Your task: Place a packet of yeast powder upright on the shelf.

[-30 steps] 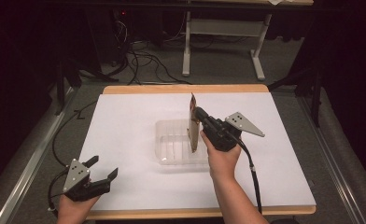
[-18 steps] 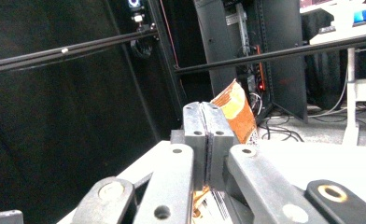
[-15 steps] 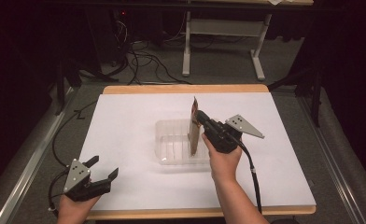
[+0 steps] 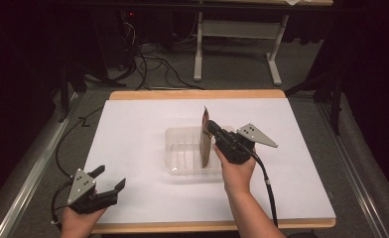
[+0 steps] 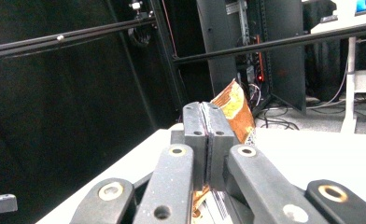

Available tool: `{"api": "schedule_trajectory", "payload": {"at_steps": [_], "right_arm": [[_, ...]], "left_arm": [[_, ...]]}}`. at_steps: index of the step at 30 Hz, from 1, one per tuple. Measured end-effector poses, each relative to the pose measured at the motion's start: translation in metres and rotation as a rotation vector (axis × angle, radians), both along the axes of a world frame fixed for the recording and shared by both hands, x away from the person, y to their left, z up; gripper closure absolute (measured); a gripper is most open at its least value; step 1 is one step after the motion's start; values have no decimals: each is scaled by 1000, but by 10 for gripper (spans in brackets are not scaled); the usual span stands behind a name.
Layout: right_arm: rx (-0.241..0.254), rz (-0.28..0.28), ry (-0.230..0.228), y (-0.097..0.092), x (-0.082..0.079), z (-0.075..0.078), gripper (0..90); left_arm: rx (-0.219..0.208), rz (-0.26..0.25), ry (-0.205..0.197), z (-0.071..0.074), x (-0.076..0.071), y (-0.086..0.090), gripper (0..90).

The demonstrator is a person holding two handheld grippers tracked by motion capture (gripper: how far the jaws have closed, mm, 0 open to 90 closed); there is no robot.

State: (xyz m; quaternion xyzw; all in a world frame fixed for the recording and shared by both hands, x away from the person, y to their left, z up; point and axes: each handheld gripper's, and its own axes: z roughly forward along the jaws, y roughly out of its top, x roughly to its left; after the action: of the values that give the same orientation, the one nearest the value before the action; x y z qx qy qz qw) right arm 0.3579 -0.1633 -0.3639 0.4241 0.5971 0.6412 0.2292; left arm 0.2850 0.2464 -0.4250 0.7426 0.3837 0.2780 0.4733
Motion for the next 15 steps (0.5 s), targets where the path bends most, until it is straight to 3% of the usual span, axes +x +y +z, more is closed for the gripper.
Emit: {"api": "schedule_trajectory", "payload": {"at_steps": [15], "right_arm": [[-25, 10, 32, 5, 3, -14, 887]], "left_arm": [[3, 1, 2, 0, 1, 0, 195]]}}
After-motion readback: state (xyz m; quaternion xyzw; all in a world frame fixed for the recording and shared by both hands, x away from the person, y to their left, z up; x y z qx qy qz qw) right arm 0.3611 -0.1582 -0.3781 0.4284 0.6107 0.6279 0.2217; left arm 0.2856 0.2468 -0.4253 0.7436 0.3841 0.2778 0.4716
